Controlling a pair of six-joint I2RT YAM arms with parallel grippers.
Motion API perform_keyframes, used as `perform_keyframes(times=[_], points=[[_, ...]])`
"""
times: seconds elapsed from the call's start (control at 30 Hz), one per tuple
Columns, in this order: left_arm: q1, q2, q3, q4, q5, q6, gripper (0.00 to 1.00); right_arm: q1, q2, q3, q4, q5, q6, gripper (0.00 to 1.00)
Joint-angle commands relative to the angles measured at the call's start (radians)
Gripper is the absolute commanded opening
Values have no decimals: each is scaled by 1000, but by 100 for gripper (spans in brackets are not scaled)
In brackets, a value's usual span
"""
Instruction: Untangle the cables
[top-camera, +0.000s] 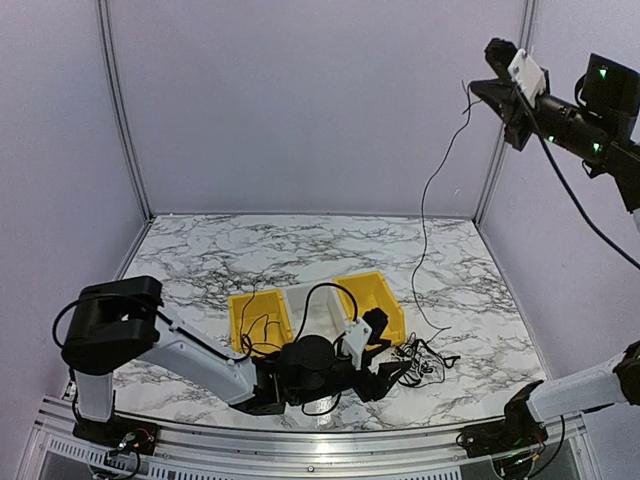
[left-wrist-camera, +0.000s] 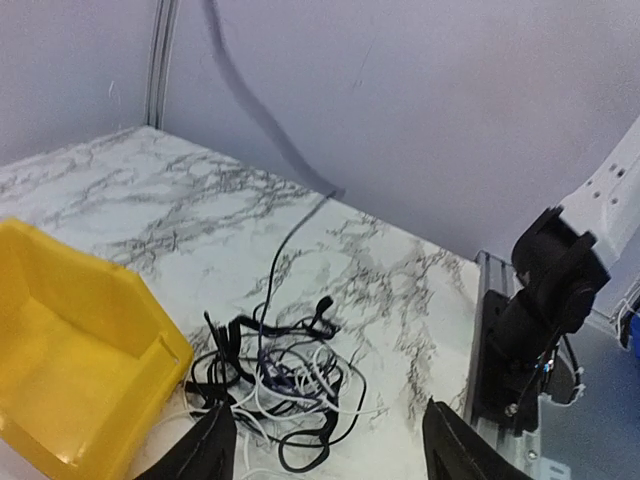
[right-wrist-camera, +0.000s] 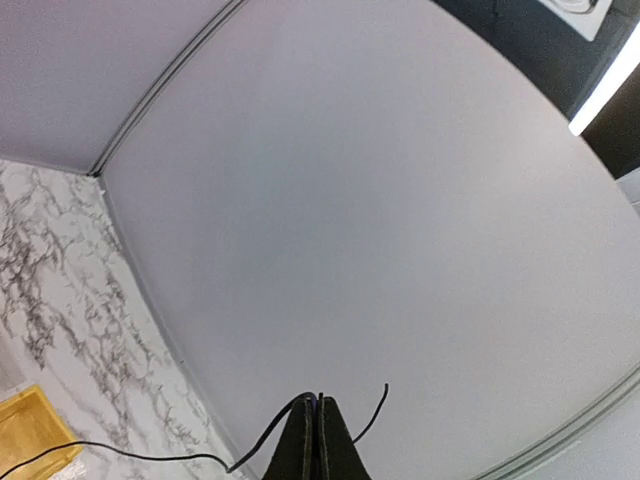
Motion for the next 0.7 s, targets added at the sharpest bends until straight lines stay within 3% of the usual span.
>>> perform_keyframes(times=[0.0, 0.17, 0.33, 0.47, 0.67], points=[[-20, -174, -83, 62, -24, 114, 67, 3, -57, -69, -135, -95, -18, 0], [-20, -266, -54, 51, -108, 179, 73, 13, -87, -135, -222, -199, -25, 0], [-3, -245, 105, -72, -292, 246, 77, 28, -87, -153, -258, -246, -32, 0], [46, -213, 255, -184, -288, 256, 76, 44, -81, -158, -281, -280, -33, 0], [128, -157, 421, -371, -173, 209, 70, 59, -76, -168, -284, -287, -33, 0]])
